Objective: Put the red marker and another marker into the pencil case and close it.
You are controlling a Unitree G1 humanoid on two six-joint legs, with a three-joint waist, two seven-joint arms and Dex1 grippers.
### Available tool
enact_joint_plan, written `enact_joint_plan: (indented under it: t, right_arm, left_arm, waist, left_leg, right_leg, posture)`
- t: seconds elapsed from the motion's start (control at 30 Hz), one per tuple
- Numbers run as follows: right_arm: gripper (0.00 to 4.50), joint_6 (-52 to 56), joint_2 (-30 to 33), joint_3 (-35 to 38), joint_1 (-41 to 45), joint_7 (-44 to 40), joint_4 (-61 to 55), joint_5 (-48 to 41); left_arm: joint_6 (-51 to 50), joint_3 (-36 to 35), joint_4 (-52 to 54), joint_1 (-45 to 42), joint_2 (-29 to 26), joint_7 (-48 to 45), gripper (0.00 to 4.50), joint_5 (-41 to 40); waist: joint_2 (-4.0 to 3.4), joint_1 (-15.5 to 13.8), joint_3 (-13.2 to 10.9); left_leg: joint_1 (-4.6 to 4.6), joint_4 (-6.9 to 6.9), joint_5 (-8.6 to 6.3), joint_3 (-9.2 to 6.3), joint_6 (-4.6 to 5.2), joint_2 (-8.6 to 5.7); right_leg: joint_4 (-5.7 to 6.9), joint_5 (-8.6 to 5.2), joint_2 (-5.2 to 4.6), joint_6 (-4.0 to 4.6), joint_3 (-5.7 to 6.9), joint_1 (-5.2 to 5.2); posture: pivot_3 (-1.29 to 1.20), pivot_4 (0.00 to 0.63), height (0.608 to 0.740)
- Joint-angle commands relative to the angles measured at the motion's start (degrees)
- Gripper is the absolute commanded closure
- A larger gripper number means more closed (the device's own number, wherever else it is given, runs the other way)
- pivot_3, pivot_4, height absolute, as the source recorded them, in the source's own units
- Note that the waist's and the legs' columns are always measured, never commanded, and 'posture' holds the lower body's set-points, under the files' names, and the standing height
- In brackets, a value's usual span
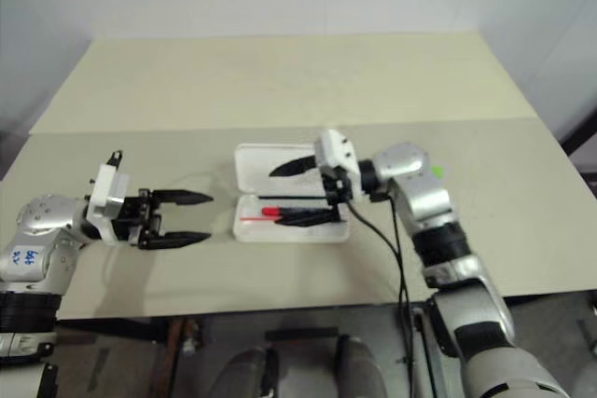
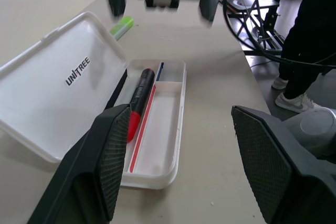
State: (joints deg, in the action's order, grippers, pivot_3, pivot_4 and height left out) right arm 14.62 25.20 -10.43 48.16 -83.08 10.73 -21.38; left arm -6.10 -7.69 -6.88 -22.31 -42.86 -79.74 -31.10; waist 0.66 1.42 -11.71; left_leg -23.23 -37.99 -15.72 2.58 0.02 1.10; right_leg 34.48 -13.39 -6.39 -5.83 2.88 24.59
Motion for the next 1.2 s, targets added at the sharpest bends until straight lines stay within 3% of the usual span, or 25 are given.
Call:
enact_joint_plan:
  t: [0.03,0.17,0.3,0.5,0.67,0.9,1.2]
  right_arm:
    - [0.04,8.24,6.09,3.30,-2.02,-1.88,-9.14,-5.63]
    - [0.04,7.40,15.22,4.53,-0.65,-5.52,-4.86,-3.53]
    - [0.04,-4.24,19.62,2.31,4.53,-7.72,12.48,4.25]
    - [0.04,-17.74,18.33,0.04,13.75,-5.10,37.46,13.95]
    - [0.04,-24.97,17.21,-3.32,18.12,0.17,51.40,23.29]
    - [0.04,-30.46,15.90,-4.10,21.47,9.60,61.58,30.70]
    - [0.04,-29.55,14.75,-2.92,24.64,16.02,65.06,34.44]
  left_arm:
    - [-0.18,-0.22,2.58,-0.67,0.04,-0.09,1.32,-0.60]
    - [-0.91,0.31,3.90,-1.20,0.65,0.26,1.32,-0.87]
    - [-1.40,0.72,4.41,-2.12,1.68,0.57,1.32,-0.73]
    - [-2.49,0.65,5.17,-3.54,2.48,2.11,1.32,-1.22]
    - [-3.64,0.56,6.75,-4.05,2.67,3.41,1.32,-1.48]
    - [-4.03,-0.39,8.79,-3.74,2.05,4.52,1.32,-1.66]
    - [-4.51,-2.20,11.46,-1.69,1.28,6.06,1.32,-2.10]
  waist:
    - [0.01,-0.05,0.00]
    - [0.00,0.00,0.00]
    - [0.00,0.26,0.00]
    - [-0.01,0.32,-0.01]
    - [-0.01,0.31,-0.01]
    - [-0.03,0.29,-0.02]
    - [-0.04,0.51,-0.03]
  left_leg:
    - [0.00,0.00,-0.01,0.00,0.01,-0.02]
    - [0.00,-0.01,-0.02,0.03,0.04,-0.08]
    - [0.03,0.00,-0.02,0.10,0.05,-0.25]
    - [0.03,0.08,-0.02,0.26,0.02,-0.17]
    - [0.01,0.07,-0.03,0.29,0.04,-0.20]
    - [0.00,0.07,-0.03,0.31,0.03,-0.20]
    - [0.04,0.07,-0.01,0.31,-0.01,-0.19]
  right_leg:
    - [-0.02,0.00,-0.03,0.00,0.00,-0.01]
    - [-0.31,0.00,-0.07,0.00,0.00,-0.01]
    - [-0.35,0.00,0.01,0.00,-0.02,-0.02]
    - [-0.36,0.00,0.16,0.00,-0.13,0.08]
    - [-0.39,0.01,0.14,-0.01,-0.17,0.06]
    - [-0.36,0.01,0.13,-0.02,-0.20,0.07]
    - [-0.34,0.01,0.15,-0.01,-0.24,0.08]
  posture:
    - [0.00,0.150,0.740]
    - [0.00,0.150,0.740]
    - [0.00,0.150,0.740]
    - [0.00,0.150,0.740]
    - [0.00,0.150,0.740]
    - [0.00,0.150,0.740]
    - [0.00,0.150,0.740]
